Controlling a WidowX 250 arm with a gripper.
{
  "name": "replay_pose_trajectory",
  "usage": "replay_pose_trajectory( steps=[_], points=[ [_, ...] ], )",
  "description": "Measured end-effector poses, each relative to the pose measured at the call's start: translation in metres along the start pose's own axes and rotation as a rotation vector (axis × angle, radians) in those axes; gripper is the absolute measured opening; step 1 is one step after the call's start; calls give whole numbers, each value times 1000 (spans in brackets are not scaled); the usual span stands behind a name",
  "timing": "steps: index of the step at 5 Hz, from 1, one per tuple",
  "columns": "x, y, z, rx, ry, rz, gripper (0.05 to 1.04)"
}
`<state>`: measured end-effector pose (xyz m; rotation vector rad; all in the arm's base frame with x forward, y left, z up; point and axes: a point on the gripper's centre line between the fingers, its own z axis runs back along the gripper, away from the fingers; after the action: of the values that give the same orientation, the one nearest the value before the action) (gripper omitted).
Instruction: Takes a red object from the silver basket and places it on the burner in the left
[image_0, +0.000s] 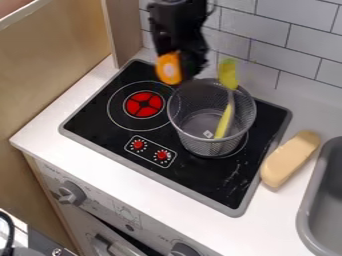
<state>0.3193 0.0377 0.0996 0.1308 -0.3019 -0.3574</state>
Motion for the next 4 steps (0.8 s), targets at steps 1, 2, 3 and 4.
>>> replay_pose_trajectory(
  steps=[1,2,3,4],
  points=[
    [-11,17,-8,40,-19,-40,716],
    [-21,27,-16,64,-55,-56,716],
    [-24,31,-31,63,-98,-68,716],
    [-26,34,-45,52,-135,-64,716]
  ],
)
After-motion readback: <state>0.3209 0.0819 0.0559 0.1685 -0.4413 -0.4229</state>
